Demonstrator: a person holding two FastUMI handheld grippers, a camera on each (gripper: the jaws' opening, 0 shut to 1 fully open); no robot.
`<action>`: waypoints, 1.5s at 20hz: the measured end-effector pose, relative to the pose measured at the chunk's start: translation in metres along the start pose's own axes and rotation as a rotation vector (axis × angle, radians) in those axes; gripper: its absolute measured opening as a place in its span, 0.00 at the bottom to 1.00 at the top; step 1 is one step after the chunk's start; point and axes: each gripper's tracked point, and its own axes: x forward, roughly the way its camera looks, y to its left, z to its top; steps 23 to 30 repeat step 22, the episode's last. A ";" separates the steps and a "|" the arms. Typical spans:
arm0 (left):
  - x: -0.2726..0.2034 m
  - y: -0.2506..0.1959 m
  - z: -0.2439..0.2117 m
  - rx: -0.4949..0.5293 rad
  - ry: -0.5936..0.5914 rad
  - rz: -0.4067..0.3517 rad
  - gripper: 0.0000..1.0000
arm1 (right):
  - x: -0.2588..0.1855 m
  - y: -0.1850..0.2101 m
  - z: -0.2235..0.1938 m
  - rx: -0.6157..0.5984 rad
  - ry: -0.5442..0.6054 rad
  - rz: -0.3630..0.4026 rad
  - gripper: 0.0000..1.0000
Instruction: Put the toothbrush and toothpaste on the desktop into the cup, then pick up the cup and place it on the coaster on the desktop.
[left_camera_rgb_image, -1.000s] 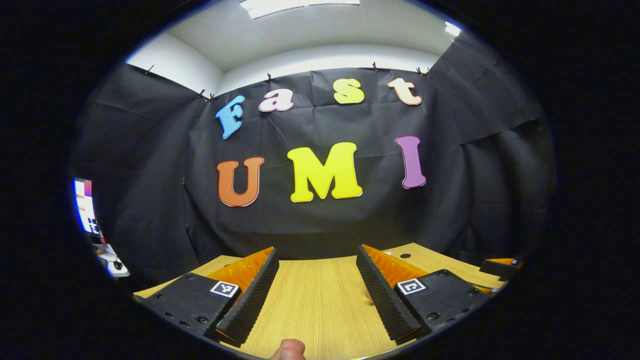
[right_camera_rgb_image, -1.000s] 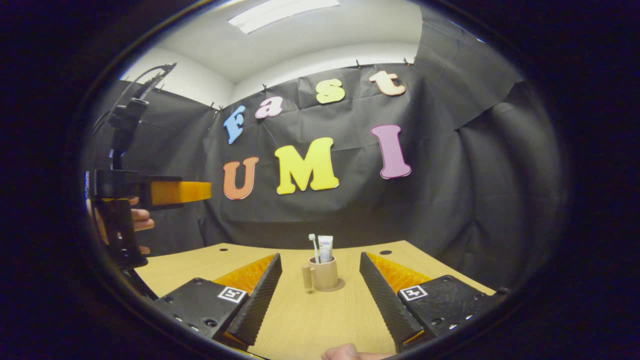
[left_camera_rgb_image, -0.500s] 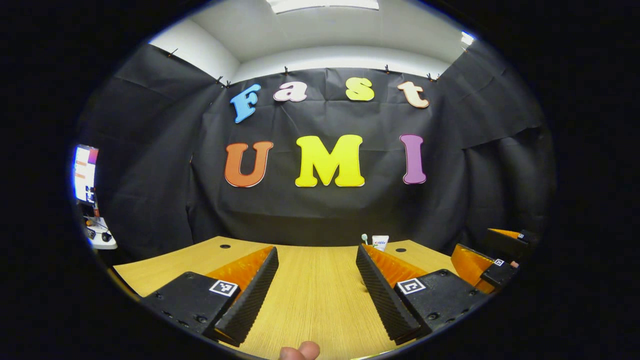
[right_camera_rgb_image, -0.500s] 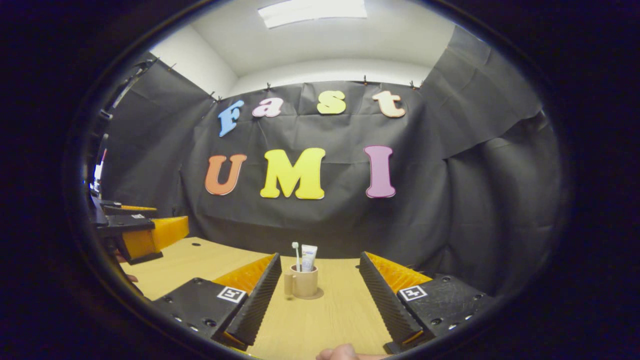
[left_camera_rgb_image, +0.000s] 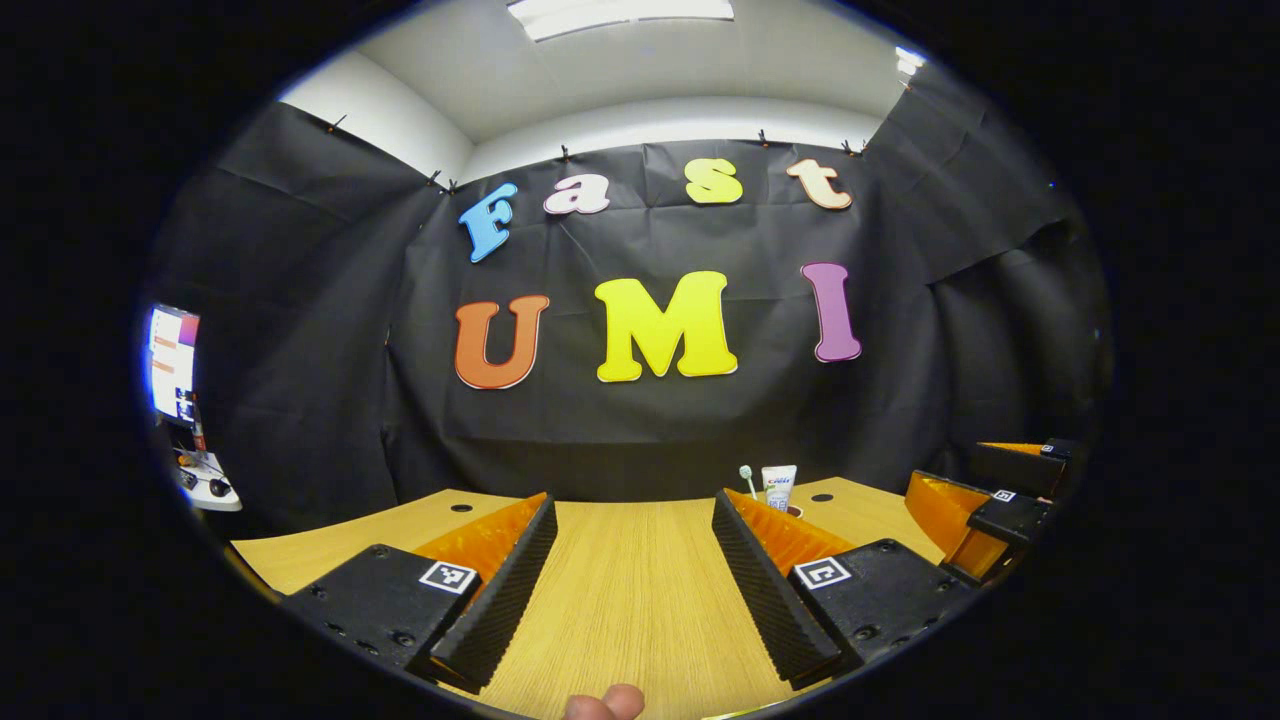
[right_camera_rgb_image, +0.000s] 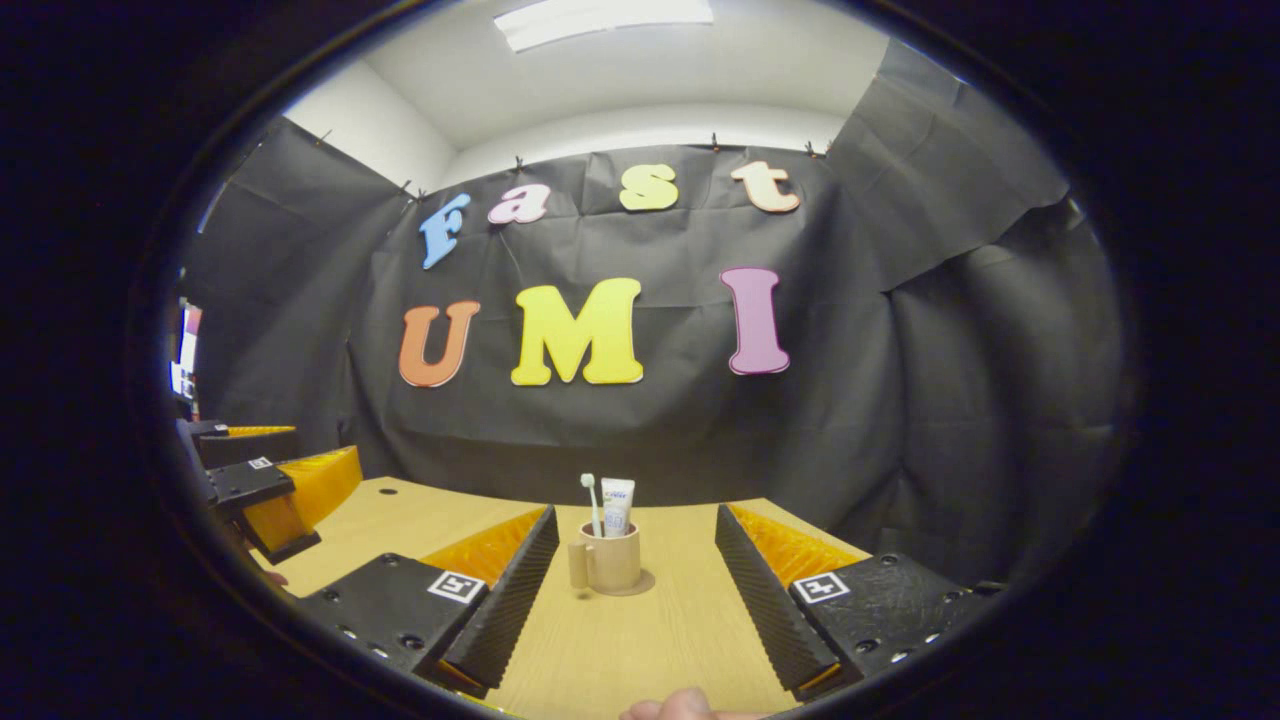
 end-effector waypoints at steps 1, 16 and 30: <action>0.003 -0.002 0.000 0.007 -0.003 -0.004 0.99 | 0.002 -0.002 -0.001 0.001 0.002 -0.004 0.96; 0.011 -0.012 -0.009 0.007 0.019 -0.013 0.99 | 0.008 -0.008 0.003 0.009 0.000 -0.013 0.96; 0.015 -0.017 -0.015 -0.007 0.038 -0.025 0.99 | 0.009 -0.006 -0.001 0.002 0.009 -0.012 0.96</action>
